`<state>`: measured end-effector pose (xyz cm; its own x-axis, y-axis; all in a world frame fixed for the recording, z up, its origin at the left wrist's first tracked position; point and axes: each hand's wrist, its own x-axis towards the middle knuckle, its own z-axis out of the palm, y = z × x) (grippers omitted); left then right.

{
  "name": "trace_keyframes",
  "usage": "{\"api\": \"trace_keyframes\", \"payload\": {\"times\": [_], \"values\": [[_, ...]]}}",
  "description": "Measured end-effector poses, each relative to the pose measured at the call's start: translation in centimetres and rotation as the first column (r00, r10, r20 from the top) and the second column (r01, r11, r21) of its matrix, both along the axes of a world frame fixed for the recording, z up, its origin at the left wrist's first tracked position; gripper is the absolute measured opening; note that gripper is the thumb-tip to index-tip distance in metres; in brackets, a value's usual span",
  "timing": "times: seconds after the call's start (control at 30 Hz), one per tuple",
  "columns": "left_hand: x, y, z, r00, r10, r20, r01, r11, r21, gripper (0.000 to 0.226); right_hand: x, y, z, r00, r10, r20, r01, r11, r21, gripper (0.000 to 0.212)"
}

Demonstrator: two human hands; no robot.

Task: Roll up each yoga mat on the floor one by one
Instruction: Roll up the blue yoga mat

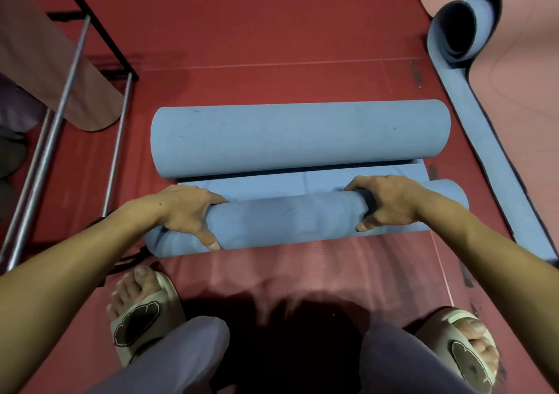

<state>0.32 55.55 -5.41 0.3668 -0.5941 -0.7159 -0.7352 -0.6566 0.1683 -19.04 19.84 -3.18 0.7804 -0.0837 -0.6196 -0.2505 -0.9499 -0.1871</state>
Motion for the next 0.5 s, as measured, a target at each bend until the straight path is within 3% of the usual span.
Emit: {"api": "trace_keyframes", "payload": {"times": [0.07,0.2,0.3,0.4,0.5], "values": [[0.4,0.1,-0.2,0.995,0.044,-0.088,-0.046,0.999,-0.017,0.094,0.1,-0.2,-0.1,0.999,-0.051,-0.003,0.051,0.998,0.032,0.091],[0.9,0.9,-1.1,0.968,0.127,-0.218,-0.146,0.987,-0.071,0.1,-0.1,0.3,0.4,1.0,-0.008,-0.011,0.007,0.993,-0.116,0.096],[0.8,1.5,-1.5,0.97,0.147,-0.196,-0.176,0.974,-0.142,0.104,-0.2,1.0,1.3,1.0,-0.001,0.021,0.004,0.989,-0.147,0.097],[0.9,1.7,-1.0,0.973,0.173,-0.155,-0.21,0.941,-0.266,0.104,0.0,1.3,1.6,0.999,-0.022,0.026,0.025,0.99,-0.136,0.08],[0.8,1.5,-0.7,0.988,0.11,-0.106,-0.141,0.927,-0.349,0.092,0.1,1.1,1.7,0.999,-0.034,0.04,0.039,0.991,-0.127,0.081]]}}
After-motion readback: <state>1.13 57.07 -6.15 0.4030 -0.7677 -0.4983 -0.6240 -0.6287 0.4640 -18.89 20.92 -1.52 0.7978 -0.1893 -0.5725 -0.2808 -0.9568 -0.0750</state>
